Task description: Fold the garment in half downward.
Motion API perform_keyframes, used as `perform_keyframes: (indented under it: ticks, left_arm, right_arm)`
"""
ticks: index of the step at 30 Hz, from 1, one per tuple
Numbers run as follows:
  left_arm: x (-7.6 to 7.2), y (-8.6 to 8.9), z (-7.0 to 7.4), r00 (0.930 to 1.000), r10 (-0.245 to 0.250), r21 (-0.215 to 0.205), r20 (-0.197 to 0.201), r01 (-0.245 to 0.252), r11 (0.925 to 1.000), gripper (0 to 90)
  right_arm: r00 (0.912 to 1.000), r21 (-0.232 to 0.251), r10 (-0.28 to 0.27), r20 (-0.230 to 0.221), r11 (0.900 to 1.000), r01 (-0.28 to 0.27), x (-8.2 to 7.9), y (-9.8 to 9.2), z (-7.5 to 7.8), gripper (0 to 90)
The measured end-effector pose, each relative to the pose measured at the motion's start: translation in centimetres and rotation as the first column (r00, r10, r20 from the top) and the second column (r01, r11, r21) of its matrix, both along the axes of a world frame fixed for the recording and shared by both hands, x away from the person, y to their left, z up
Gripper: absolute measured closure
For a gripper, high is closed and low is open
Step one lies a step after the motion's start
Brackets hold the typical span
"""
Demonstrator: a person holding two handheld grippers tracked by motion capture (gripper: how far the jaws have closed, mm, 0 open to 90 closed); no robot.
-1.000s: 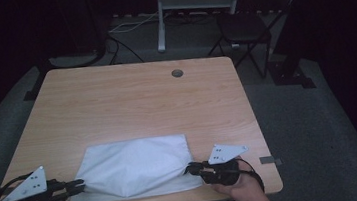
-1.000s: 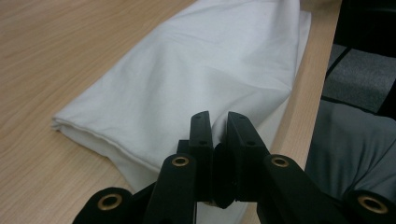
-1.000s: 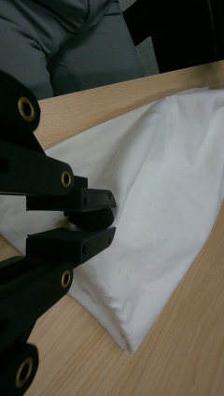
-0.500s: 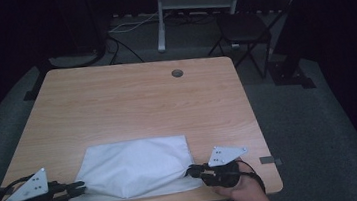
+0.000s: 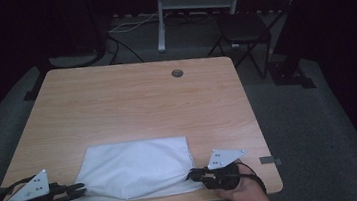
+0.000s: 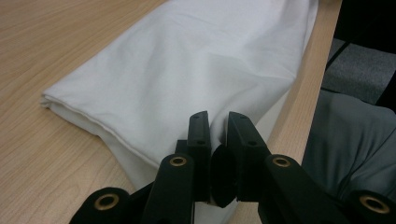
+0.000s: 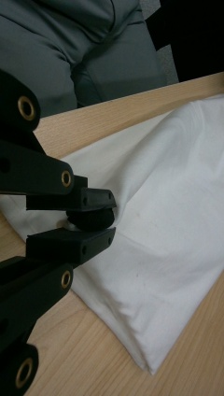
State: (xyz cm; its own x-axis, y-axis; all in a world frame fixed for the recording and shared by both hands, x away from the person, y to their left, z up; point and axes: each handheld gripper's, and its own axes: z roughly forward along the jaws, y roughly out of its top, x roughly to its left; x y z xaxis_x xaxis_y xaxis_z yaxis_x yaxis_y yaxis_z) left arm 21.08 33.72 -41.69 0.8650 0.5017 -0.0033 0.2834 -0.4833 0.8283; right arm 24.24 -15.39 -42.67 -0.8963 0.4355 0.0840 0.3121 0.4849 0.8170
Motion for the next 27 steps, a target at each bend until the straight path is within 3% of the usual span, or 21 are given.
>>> perform_keyframes:
  ticks: [23,27]
  left_arm:
    - [0.20,0.11,-0.42,0.9997,0.000,0.014,-0.026,0.000,0.9999,78.7]
    - [0.14,0.29,-0.41,0.9996,0.001,-0.005,-0.030,-0.001,1.0000,74.7]
  right_arm:
    - [0.9991,-0.025,0.025,-0.034,0.999,-0.026,-0.16,-0.02,-0.29,79.2]
    - [0.9982,-0.038,0.036,-0.047,0.999,-0.038,-0.34,-0.18,-0.34,75.4]
